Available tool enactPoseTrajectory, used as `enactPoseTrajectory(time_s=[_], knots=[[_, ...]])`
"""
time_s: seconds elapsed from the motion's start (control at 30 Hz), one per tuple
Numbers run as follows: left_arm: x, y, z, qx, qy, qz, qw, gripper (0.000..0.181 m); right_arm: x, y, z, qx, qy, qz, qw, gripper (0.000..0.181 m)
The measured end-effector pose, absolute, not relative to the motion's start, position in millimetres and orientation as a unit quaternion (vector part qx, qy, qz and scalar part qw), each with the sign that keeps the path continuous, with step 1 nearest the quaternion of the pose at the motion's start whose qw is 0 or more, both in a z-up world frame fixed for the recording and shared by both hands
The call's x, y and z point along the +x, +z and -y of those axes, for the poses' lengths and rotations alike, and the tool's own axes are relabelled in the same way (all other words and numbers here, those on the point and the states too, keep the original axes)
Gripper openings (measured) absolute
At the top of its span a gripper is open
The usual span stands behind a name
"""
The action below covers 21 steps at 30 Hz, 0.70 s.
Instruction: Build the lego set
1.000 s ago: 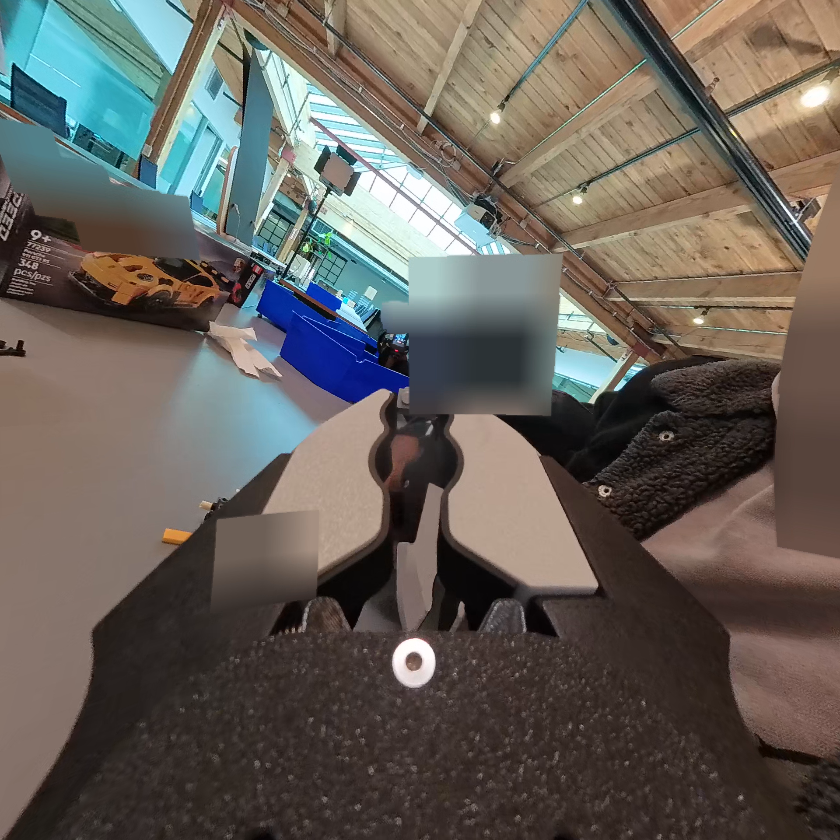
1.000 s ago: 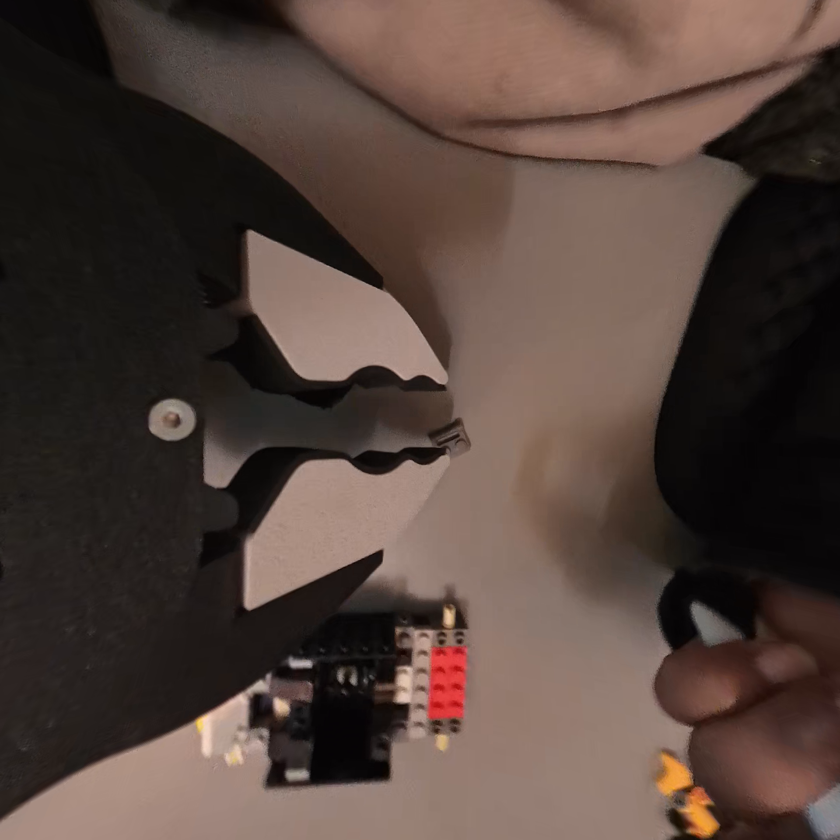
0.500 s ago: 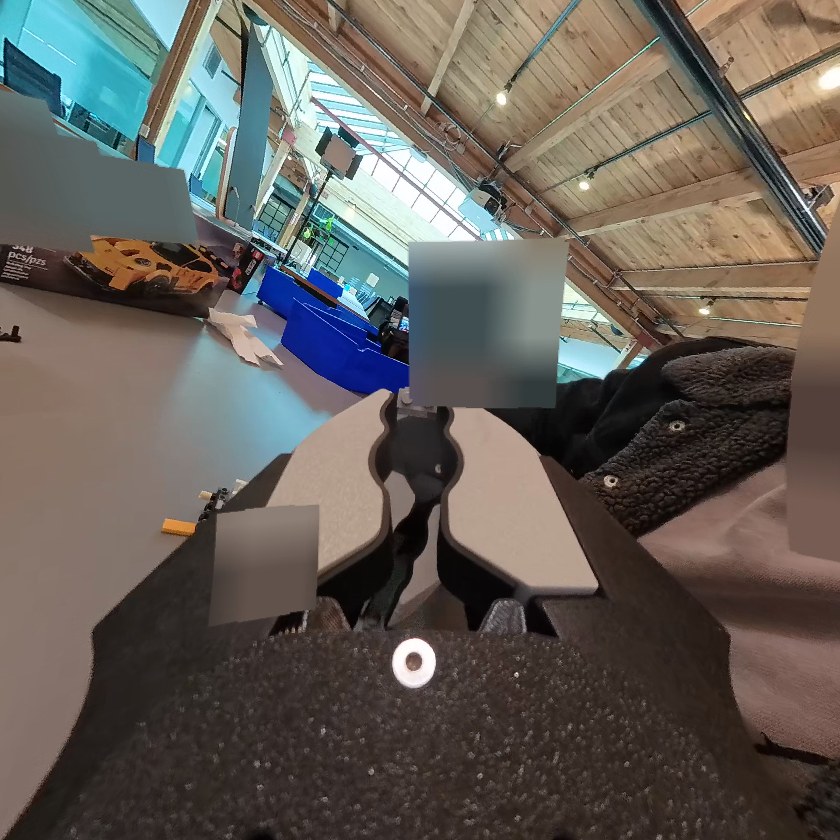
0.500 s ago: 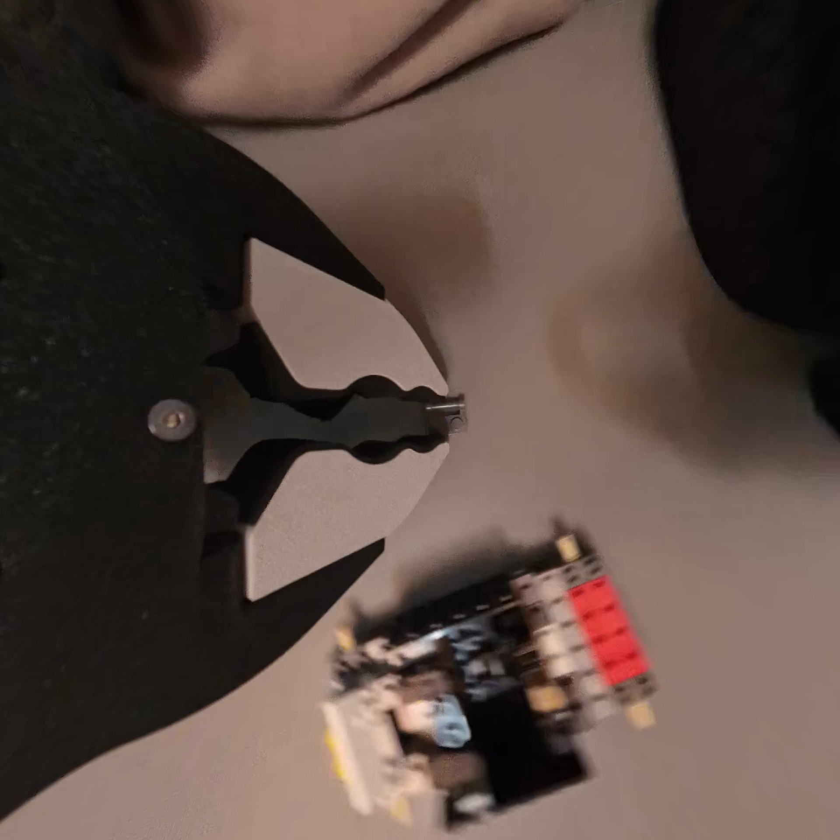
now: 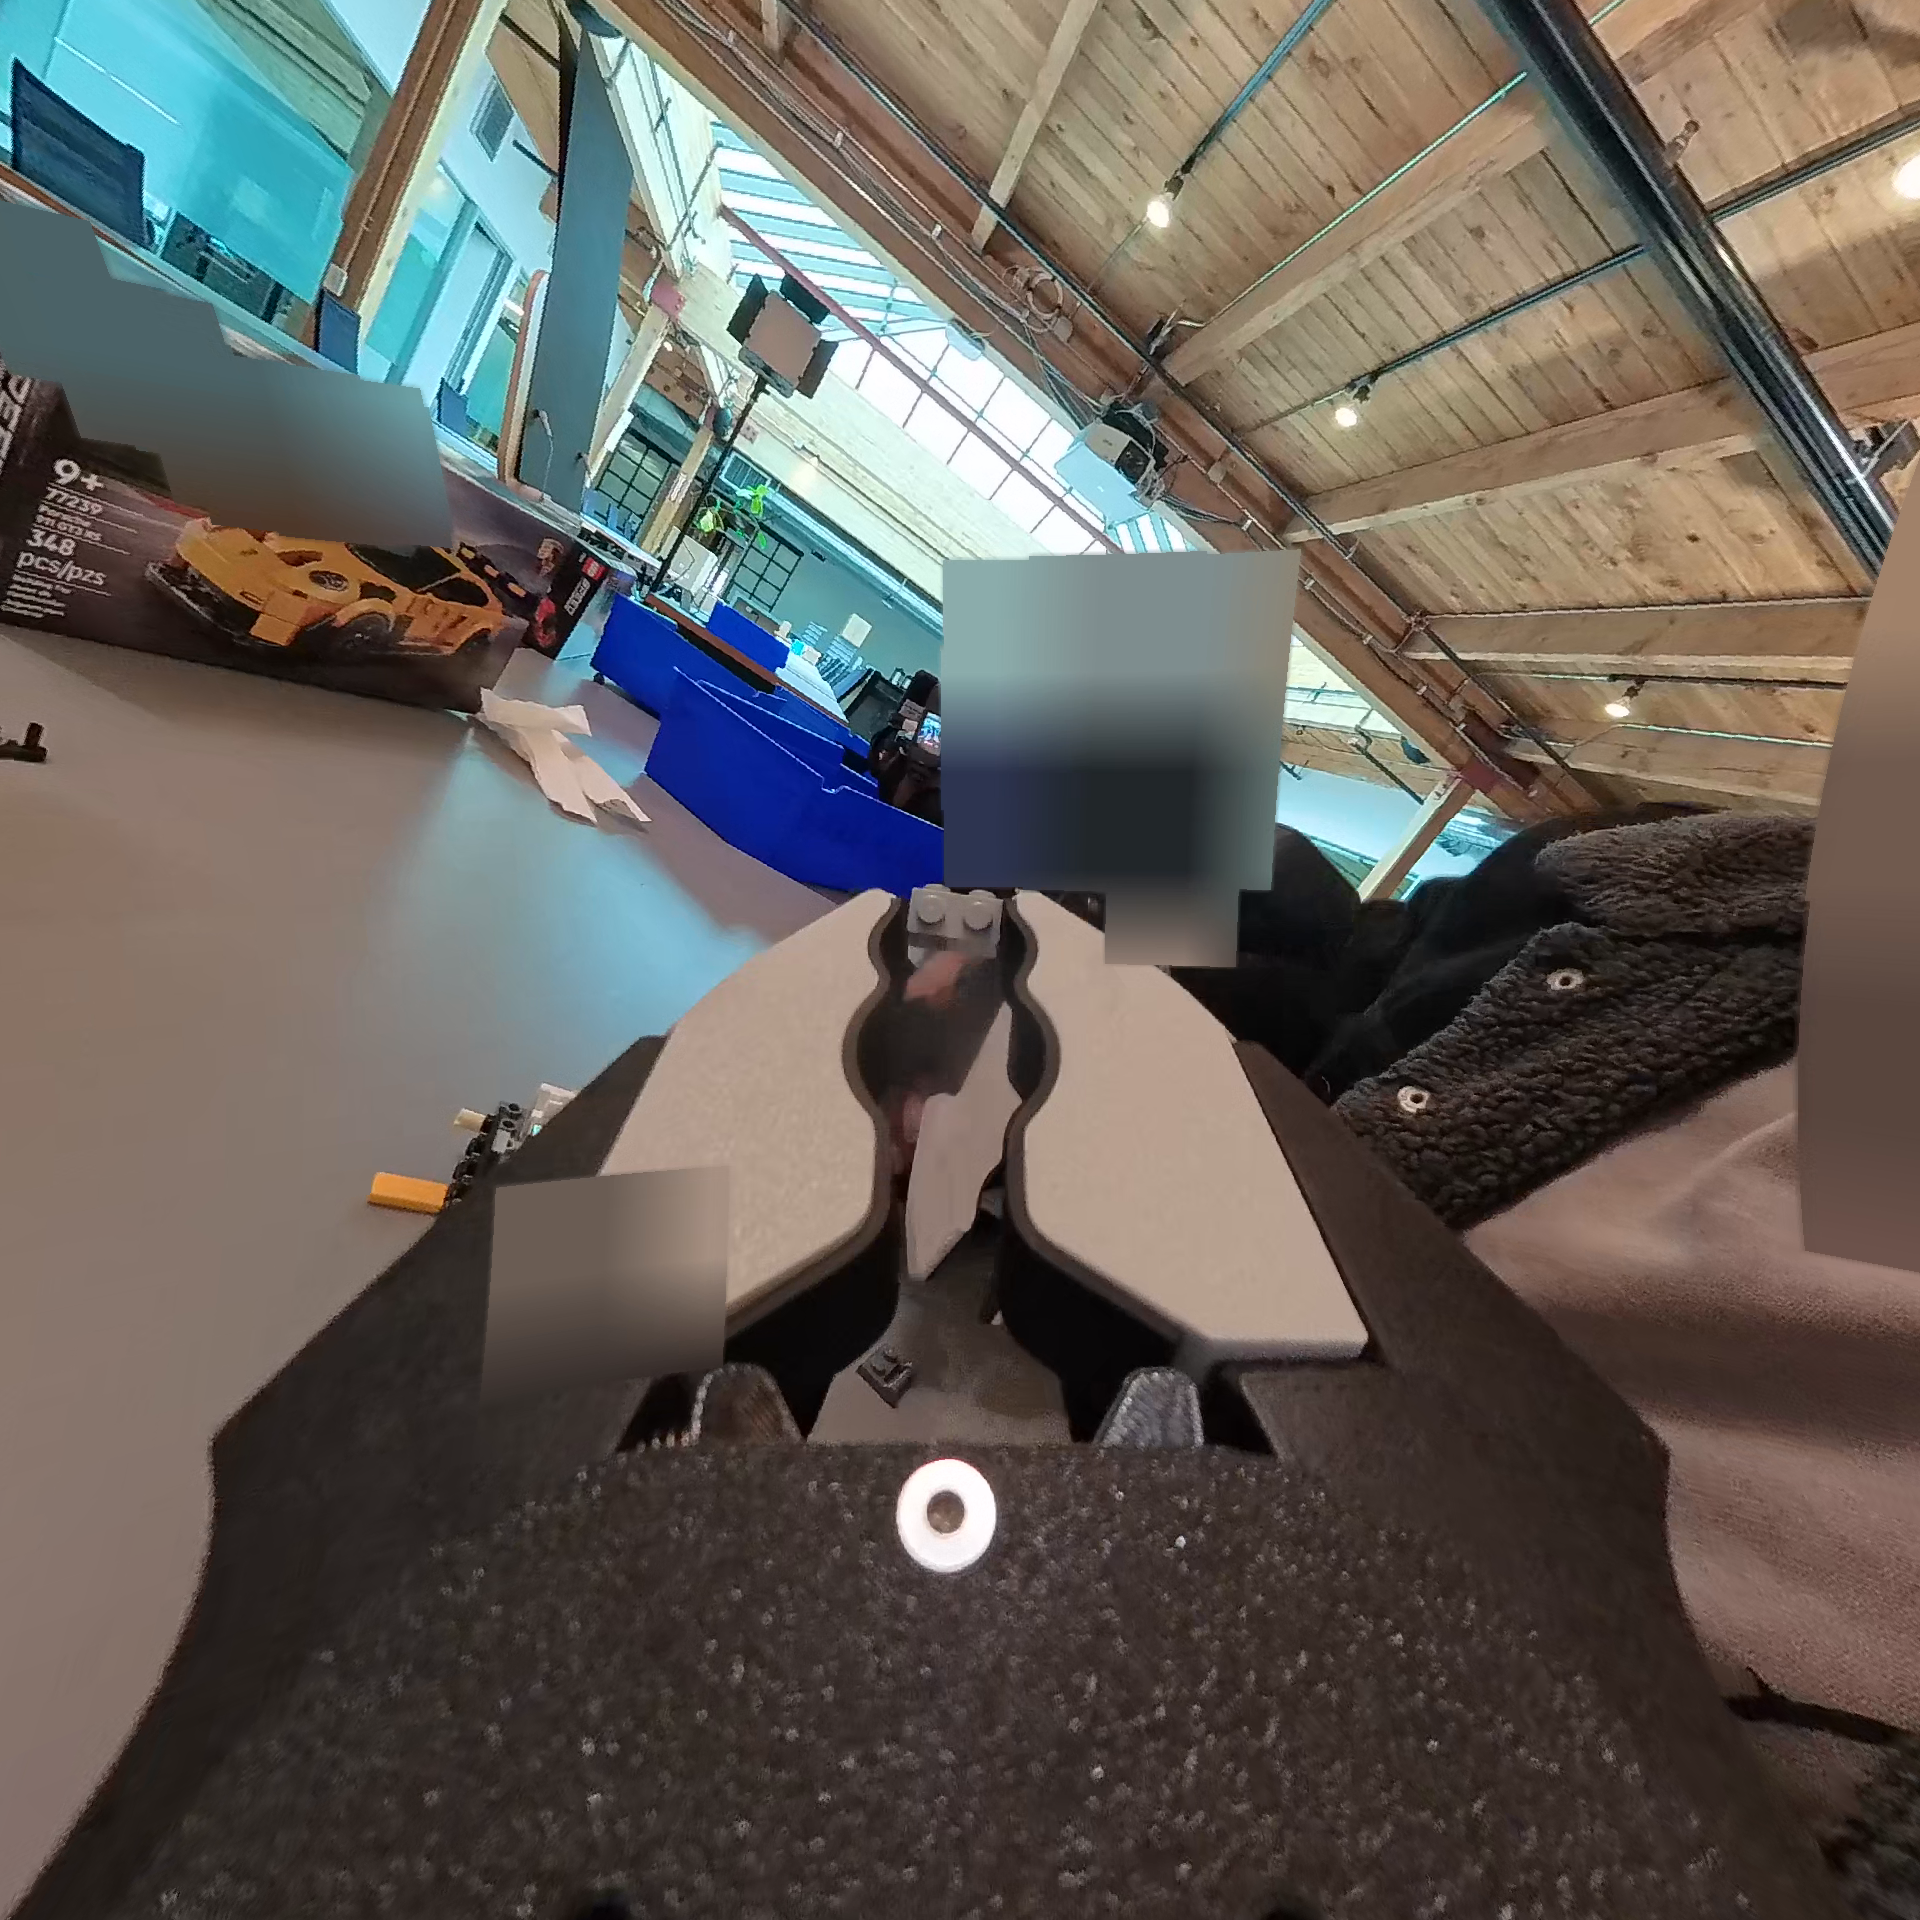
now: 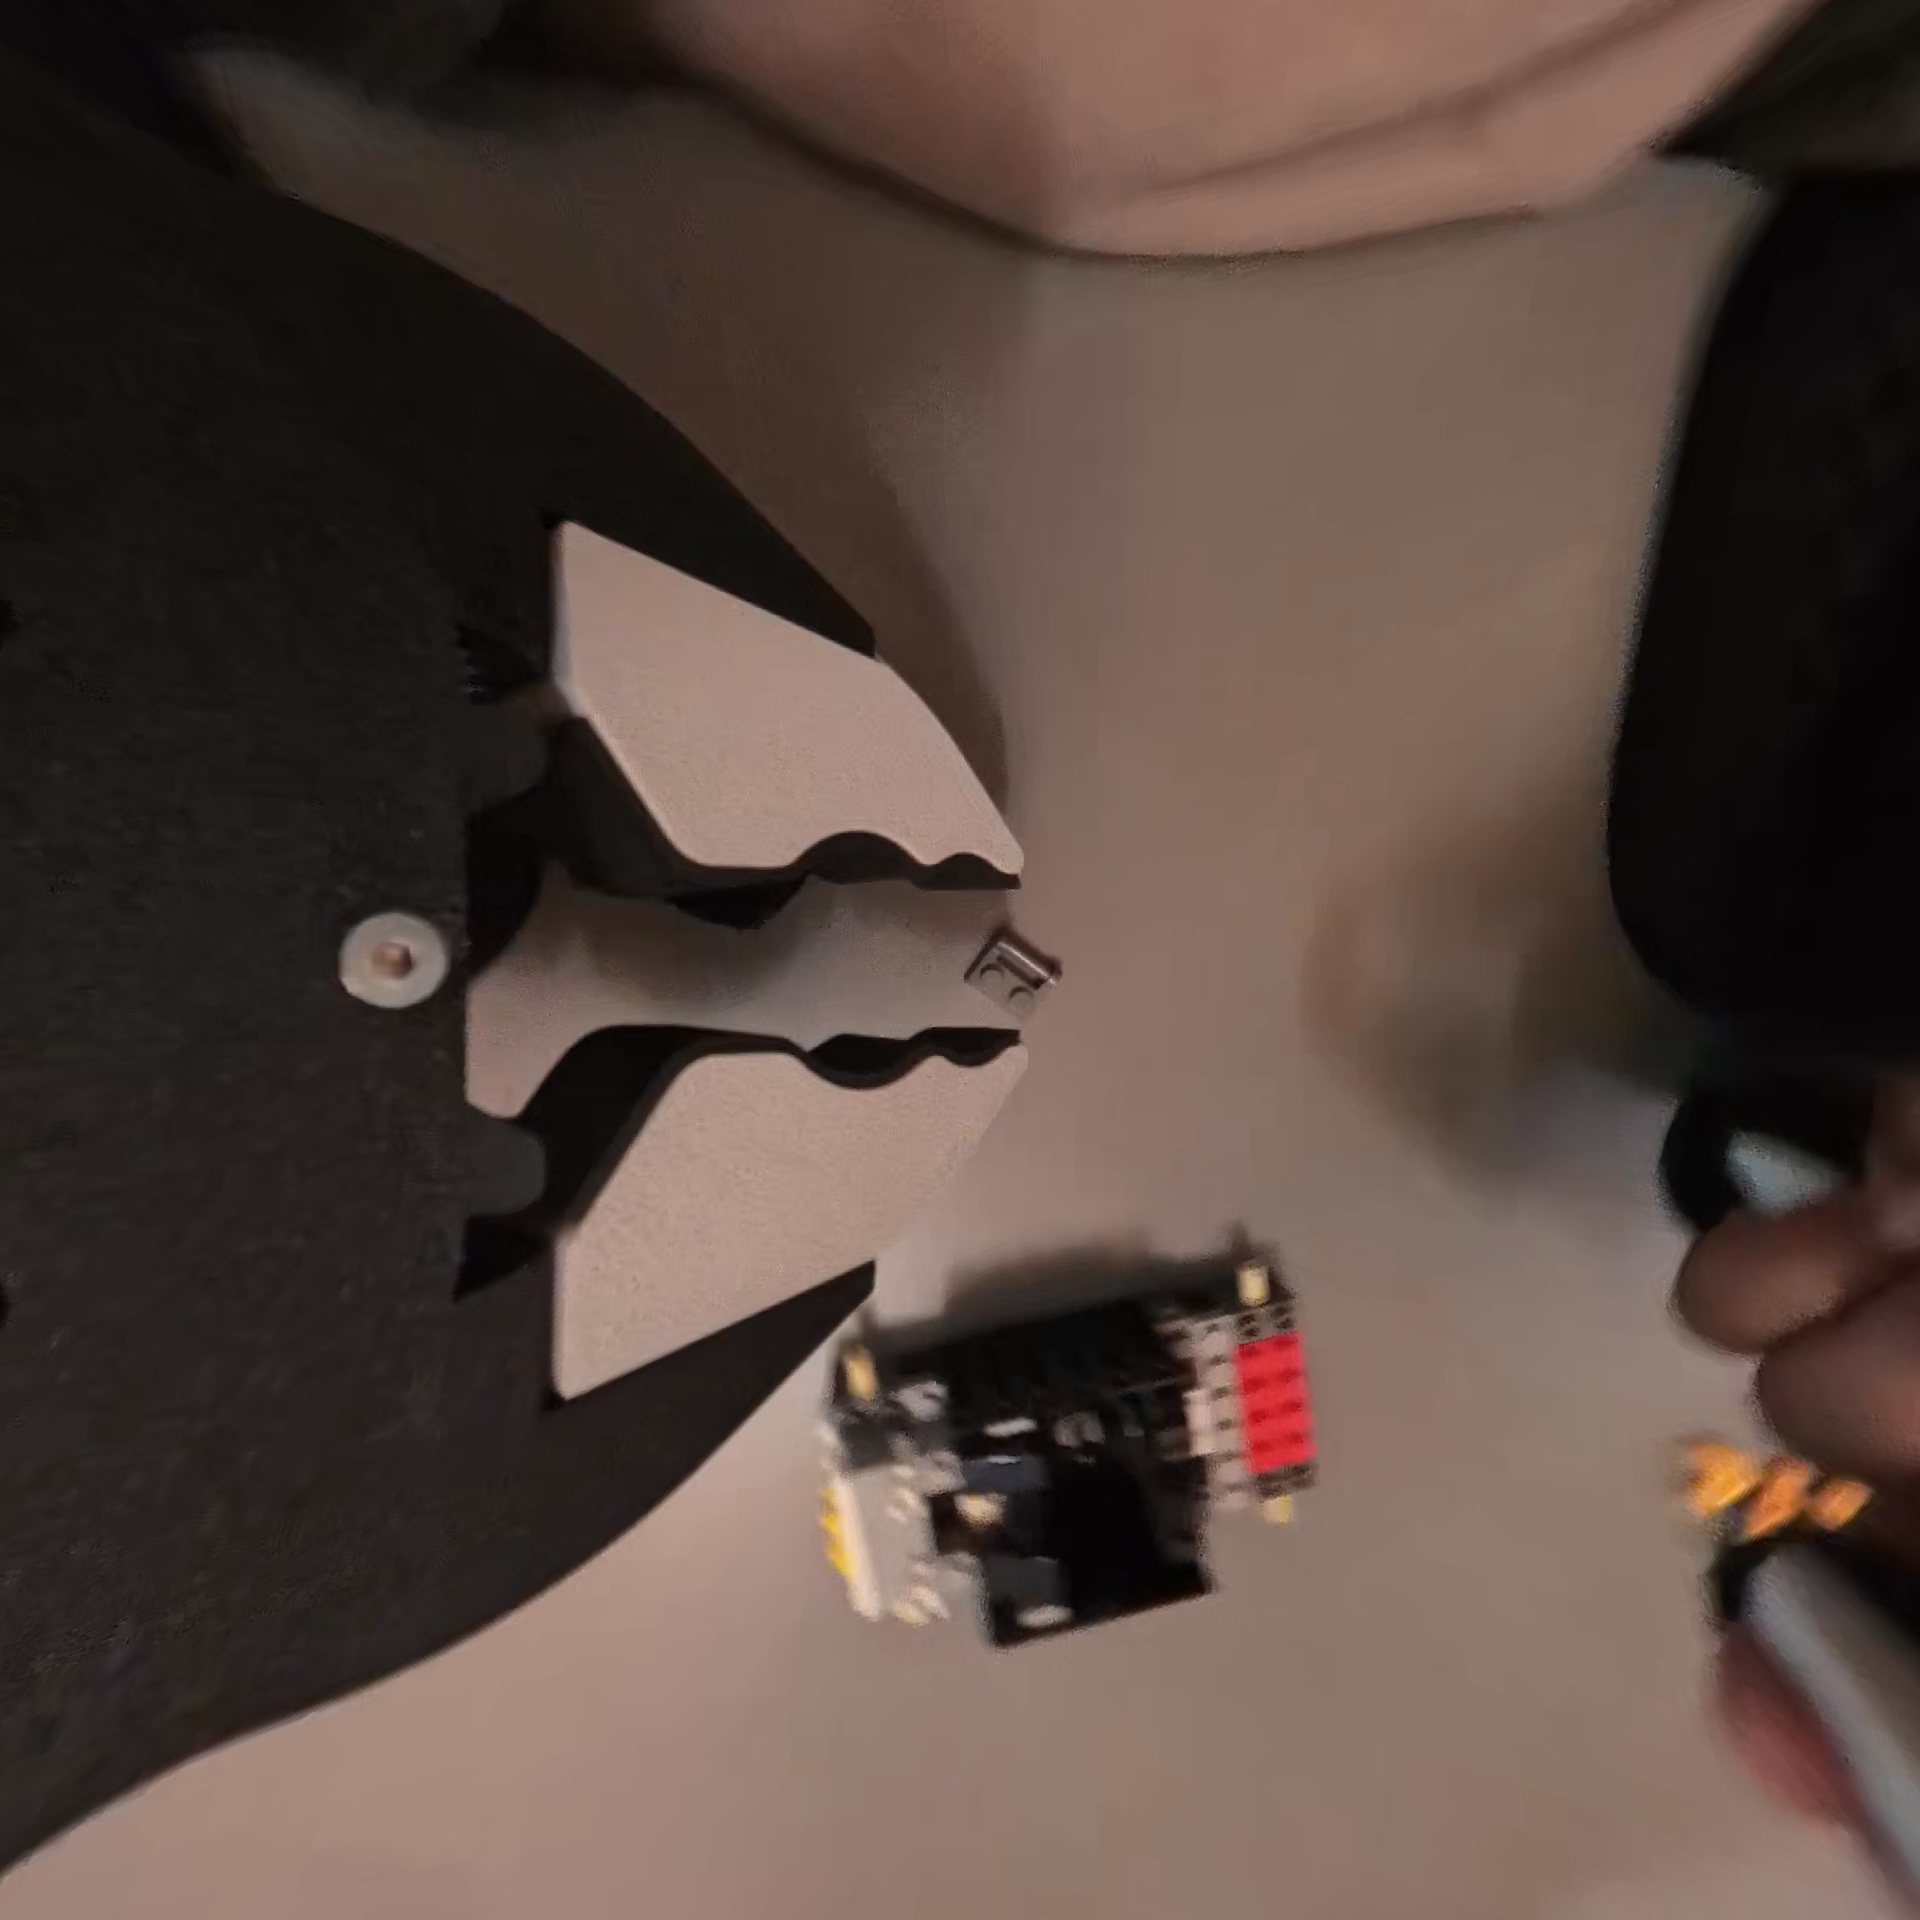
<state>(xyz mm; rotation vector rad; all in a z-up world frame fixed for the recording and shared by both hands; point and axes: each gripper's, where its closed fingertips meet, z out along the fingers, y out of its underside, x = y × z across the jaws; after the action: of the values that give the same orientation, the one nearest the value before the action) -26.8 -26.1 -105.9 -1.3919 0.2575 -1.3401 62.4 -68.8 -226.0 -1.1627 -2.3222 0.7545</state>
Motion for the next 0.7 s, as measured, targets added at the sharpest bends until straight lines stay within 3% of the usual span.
enactPoseTrajectory(time_s=[0.03,0.37,0.53,0.7], knots=[[-26.5,-106.1,26.1,-0.591,-0.568,-0.110,0.561,0.017,62.2,-225.0,68.9,-0.370,0.271,0.863,0.211,0.025],[-20.3,-107.9,29.6,-0.597,-0.563,-0.134,0.556,0.016,53.8,-244.5,69.0,-0.144,0.219,0.963,0.070,0.025],[-21.1,-107.3,29.8,-0.593,-0.568,-0.131,0.555,0.016,54.1,-252.6,69.3,-0.182,0.238,0.952,0.066,0.015],[-20.1,-107.6,30.1,-0.594,-0.565,-0.134,0.556,0.016,53.4,-251.9,59.7,-0.342,0.249,0.901,0.096,0.015]])
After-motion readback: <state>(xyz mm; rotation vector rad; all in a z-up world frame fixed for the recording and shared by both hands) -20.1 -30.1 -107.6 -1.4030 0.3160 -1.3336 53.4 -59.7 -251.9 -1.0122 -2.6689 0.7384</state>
